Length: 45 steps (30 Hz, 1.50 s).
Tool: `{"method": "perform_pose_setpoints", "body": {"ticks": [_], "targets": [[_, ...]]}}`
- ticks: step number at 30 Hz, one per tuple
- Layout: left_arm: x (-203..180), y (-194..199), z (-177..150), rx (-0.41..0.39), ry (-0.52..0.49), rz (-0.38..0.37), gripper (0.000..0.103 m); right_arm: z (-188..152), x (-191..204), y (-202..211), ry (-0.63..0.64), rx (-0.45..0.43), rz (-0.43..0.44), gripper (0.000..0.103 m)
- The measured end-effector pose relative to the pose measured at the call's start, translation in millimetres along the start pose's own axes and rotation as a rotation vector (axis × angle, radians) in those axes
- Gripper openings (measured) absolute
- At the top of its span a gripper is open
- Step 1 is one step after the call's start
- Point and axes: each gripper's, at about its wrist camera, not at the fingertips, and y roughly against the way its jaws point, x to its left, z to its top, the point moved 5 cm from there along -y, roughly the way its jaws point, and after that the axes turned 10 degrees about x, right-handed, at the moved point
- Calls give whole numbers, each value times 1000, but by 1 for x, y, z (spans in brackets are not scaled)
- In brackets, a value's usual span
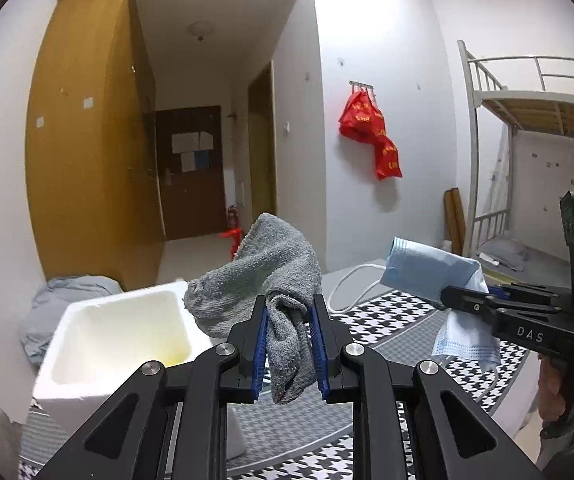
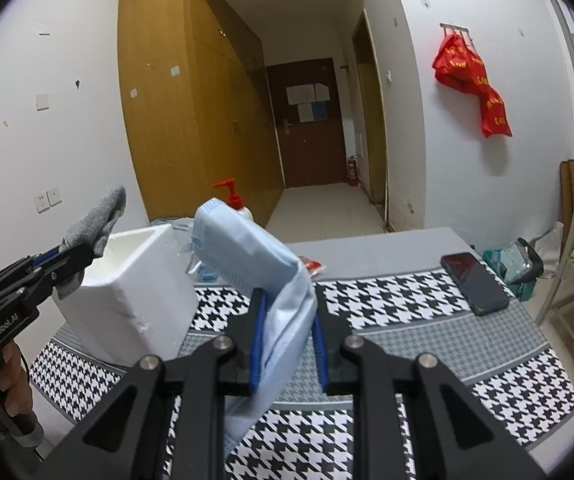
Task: Organize soft objects
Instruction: 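Lift the grey sock with the left gripper while the right gripper lifts the blue mask, then open the left gripper to drop the grey sock into the foam box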
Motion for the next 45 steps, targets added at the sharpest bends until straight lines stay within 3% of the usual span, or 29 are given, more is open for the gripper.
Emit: {"method": "perform_pose_setpoints", "body": {"ticks": [24,34,45], "targets": [[67,-3,8,-15,95,193,21,14,26,-14,49,-20,47,25],[110,-34,0,82,187,277,21,14,33,-28,63,5,55,25],[132,-60,-8,148,234,304,21,14,34,-34,71,21,43,25]]}}
